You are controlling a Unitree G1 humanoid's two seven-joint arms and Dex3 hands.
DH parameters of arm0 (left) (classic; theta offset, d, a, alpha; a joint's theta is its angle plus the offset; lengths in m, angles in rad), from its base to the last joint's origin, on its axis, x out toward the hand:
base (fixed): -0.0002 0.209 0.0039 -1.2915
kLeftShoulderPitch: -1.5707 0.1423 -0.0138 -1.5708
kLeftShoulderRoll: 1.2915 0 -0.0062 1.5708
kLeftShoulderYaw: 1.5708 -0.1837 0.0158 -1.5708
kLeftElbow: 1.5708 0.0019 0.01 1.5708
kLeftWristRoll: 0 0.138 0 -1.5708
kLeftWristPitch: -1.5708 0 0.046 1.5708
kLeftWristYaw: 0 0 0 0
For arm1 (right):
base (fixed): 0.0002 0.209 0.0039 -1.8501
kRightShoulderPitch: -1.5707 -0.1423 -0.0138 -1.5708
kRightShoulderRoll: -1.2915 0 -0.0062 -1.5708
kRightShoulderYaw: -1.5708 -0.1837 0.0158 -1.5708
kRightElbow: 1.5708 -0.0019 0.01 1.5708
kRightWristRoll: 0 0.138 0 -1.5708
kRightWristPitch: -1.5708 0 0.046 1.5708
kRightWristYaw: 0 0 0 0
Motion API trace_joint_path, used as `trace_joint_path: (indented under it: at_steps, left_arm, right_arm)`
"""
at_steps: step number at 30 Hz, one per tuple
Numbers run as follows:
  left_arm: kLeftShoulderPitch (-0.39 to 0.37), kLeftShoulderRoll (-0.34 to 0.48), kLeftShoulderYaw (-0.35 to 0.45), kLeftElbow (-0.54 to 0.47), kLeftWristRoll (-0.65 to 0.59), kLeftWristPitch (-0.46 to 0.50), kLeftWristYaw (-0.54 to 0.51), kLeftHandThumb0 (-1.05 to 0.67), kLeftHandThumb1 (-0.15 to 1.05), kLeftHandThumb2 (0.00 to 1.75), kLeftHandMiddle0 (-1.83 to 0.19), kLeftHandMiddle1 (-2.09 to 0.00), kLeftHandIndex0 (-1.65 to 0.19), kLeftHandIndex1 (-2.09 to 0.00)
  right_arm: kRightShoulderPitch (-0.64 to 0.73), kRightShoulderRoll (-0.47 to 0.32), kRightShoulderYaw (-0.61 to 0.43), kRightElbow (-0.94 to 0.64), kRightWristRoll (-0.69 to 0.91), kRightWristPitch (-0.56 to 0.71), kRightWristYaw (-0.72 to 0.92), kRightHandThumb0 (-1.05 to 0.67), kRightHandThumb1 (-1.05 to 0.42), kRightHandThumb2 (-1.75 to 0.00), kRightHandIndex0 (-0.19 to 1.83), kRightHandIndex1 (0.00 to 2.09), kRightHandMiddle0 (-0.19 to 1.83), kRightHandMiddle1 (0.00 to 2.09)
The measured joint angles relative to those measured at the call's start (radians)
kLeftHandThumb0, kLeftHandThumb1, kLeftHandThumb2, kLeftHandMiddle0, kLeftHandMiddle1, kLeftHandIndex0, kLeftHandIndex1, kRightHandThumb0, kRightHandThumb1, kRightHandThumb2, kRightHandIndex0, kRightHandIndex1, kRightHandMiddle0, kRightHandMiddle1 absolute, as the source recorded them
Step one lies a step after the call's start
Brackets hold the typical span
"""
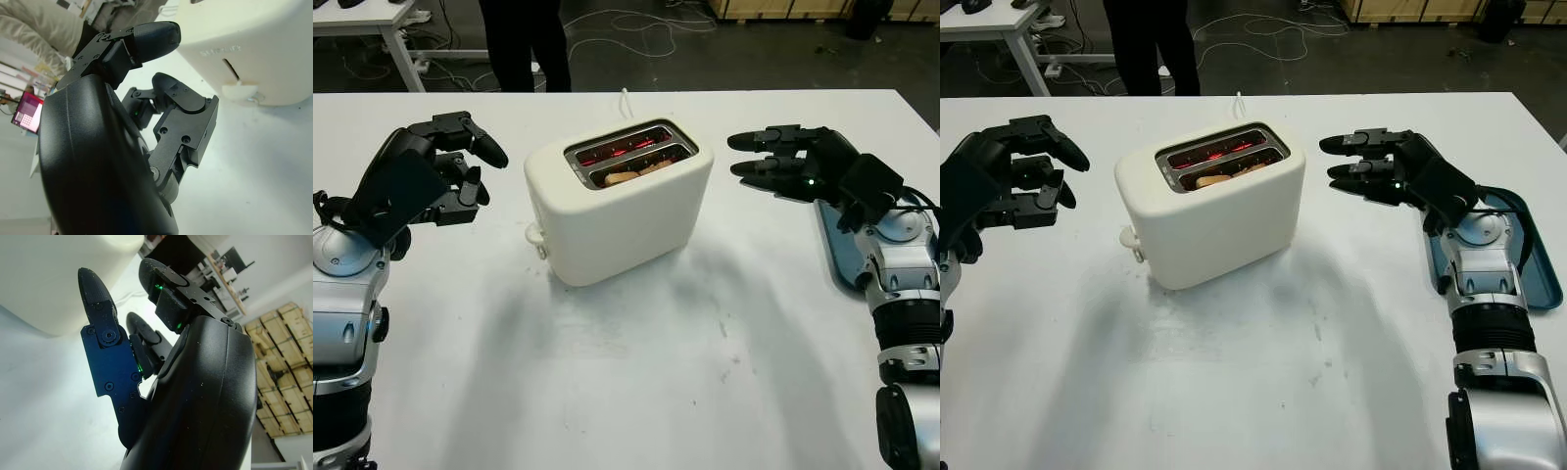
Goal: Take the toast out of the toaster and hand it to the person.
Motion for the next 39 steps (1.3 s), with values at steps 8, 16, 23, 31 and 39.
trace_joint_path:
  at_steps: [8, 16, 23, 31, 39]
  left_arm:
    - [0.000, 0.000, 0.000, -0.001, 0.002, 0.000, 0.000, 0.04, 0.68, 1.23, -0.70, -1.54, -0.57, -1.43]
    - [0.000, 0.000, 0.000, -0.001, 0.002, -0.001, 0.000, 0.02, 0.67, 1.23, -0.70, -1.52, -0.57, -1.42]
    - [0.000, 0.000, -0.001, 0.001, 0.003, -0.001, 0.000, 0.02, 0.64, 1.25, -0.69, -1.53, -0.57, -1.42]
    - [-0.001, 0.000, -0.005, -0.005, 0.003, 0.018, 0.000, 0.01, 0.61, 1.26, -0.67, -1.54, -0.56, -1.42]
    - [-0.002, 0.000, -0.010, -0.007, 0.011, 0.024, 0.001, 0.02, 0.59, 1.26, -0.68, -1.54, -0.55, -1.42]
  right_arm:
    - [0.000, 0.000, 0.000, 0.008, 0.000, -0.013, 0.000, -0.54, -0.83, 0.00, 0.89, 0.01, 0.82, 0.00]
    - [0.000, 0.000, 0.001, 0.008, 0.000, -0.013, -0.001, -0.53, -0.83, 0.00, 0.89, 0.00, 0.81, 0.00]
    - [0.000, 0.000, 0.001, 0.022, 0.000, -0.023, -0.001, -0.53, -0.83, 0.00, 0.89, 0.00, 0.81, 0.00]
    - [0.000, 0.000, 0.000, 0.030, 0.002, -0.025, -0.001, -0.51, -0.83, 0.00, 0.88, 0.00, 0.81, 0.00]
    - [0.000, 0.000, 0.002, 0.015, -0.001, -0.024, -0.002, -0.51, -0.83, 0.00, 0.88, 0.00, 0.80, 0.00]
